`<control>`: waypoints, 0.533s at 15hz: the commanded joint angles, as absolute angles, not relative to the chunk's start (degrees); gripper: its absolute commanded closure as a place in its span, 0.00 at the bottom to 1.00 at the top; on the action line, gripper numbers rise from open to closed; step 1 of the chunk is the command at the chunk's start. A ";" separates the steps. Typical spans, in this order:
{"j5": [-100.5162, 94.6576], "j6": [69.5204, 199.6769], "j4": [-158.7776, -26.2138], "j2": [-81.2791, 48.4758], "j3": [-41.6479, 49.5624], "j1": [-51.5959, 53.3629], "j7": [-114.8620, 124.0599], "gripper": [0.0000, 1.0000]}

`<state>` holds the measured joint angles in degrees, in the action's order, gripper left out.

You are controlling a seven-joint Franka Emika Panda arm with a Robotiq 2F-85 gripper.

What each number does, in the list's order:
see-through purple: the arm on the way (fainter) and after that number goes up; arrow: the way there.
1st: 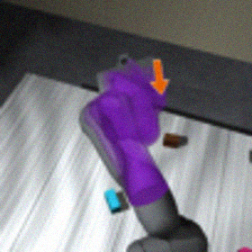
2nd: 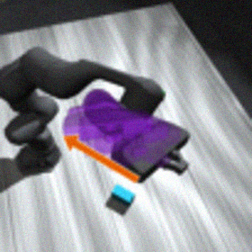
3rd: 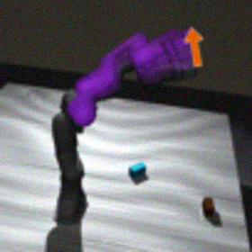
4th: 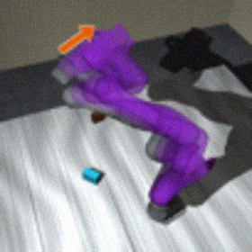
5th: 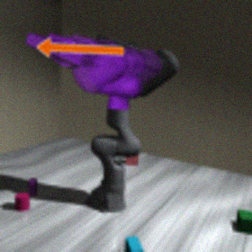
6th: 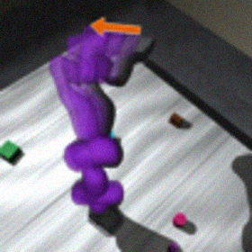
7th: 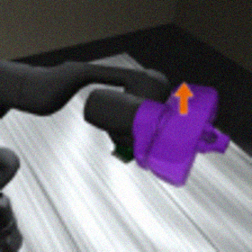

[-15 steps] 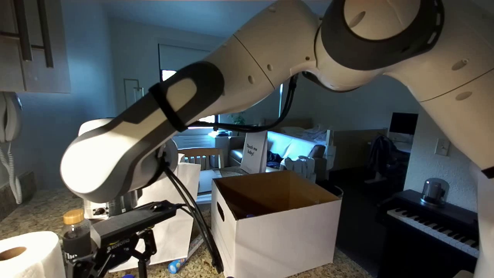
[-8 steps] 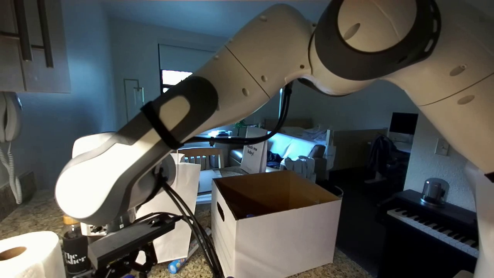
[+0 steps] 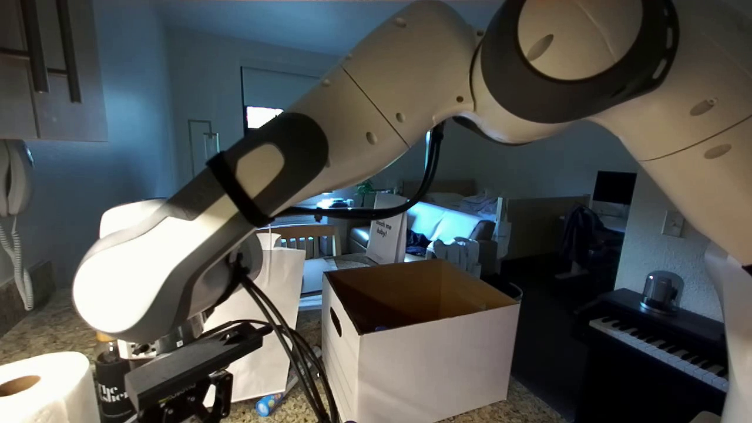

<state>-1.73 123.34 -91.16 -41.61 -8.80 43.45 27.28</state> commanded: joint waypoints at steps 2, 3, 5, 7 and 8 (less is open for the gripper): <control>-3.28 120.55 -90.85 -40.74 -7.33 45.57 31.53 0.81; -3.33 120.19 -90.76 -40.61 -7.14 45.82 31.90 0.81; -3.29 119.82 -90.79 -40.35 -6.76 46.27 32.82 0.86; -3.29 119.34 -90.94 -40.05 -6.60 46.58 33.63 0.94; -3.32 119.35 -91.21 -39.91 -6.51 46.69 33.97 0.98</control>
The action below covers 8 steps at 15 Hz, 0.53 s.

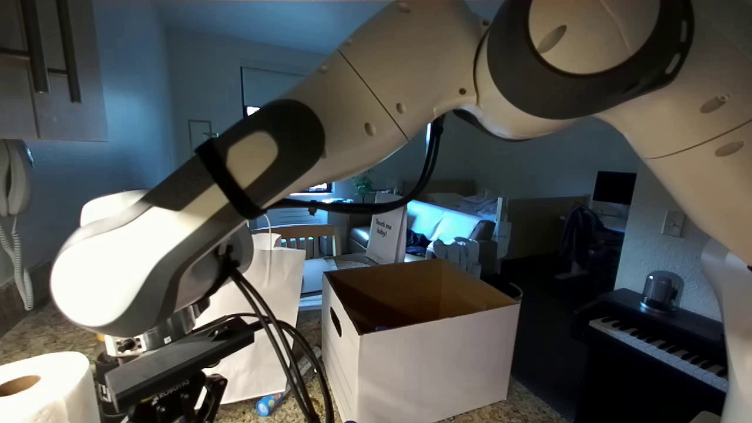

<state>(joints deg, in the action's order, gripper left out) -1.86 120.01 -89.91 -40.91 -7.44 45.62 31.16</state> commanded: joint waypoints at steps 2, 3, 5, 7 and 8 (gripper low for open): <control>-3.17 118.88 -91.55 -39.51 -6.33 46.77 34.87 0.98; -3.17 118.73 -91.72 -39.33 -6.29 46.82 35.26 0.95; -3.39 119.09 -92.24 -39.05 -6.23 46.89 35.82 0.74; -3.55 119.05 -92.22 -39.11 -6.07 46.90 36.14 0.63; -3.55 119.47 -92.30 -39.06 -6.11 46.80 36.05 0.57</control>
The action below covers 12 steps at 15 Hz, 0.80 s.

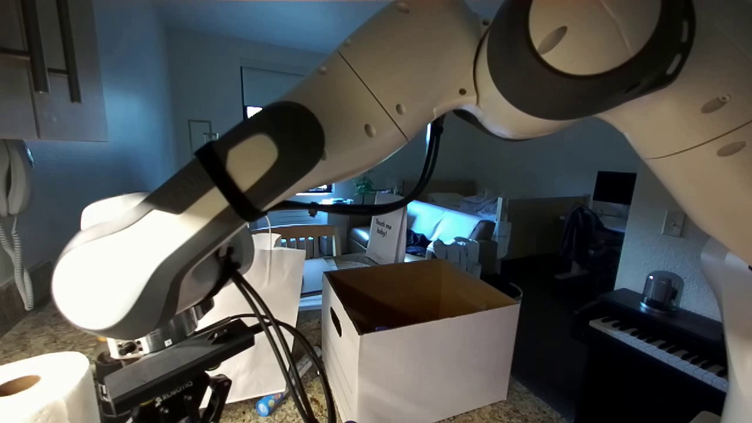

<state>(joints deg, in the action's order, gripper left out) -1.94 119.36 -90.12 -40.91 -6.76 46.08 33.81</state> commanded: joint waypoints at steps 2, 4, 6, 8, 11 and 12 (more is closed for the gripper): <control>-3.65 119.22 -92.05 -39.04 -6.06 46.68 36.04 0.45; -4.10 118.79 -91.06 -39.36 -5.89 46.51 35.50 0.32; -4.67 118.49 -90.32 -39.47 -5.73 46.44 35.41 0.19; -5.14 118.68 -89.57 -39.63 -5.62 46.32 34.91 0.06; -5.23 118.79 -88.24 -40.15 -5.75 45.90 34.17 0.00; -5.21 118.61 -87.76 -40.32 -5.78 45.84 34.01 0.00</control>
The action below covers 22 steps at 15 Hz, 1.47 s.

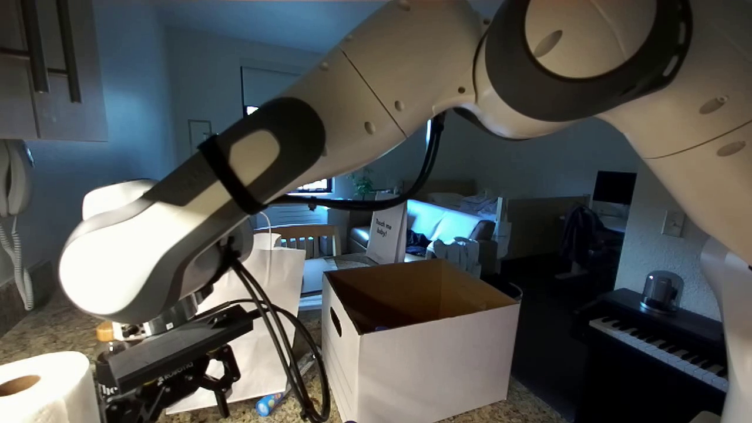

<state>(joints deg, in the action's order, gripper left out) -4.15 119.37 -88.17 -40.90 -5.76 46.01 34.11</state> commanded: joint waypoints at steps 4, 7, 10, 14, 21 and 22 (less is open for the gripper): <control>-5.23 118.40 -86.08 -41.10 -5.89 45.76 33.25 0.00; -5.60 118.13 -84.99 -41.81 -6.00 45.69 32.43 0.00; -5.11 117.07 -83.04 -43.54 -6.59 45.02 29.89 0.26; -5.37 116.67 -80.27 -45.93 -6.67 45.14 25.93 0.51; -5.72 113.88 -77.70 -47.01 -6.63 46.17 25.51 0.86; -5.72 113.63 -77.52 -47.11 -6.64 46.20 25.57 0.86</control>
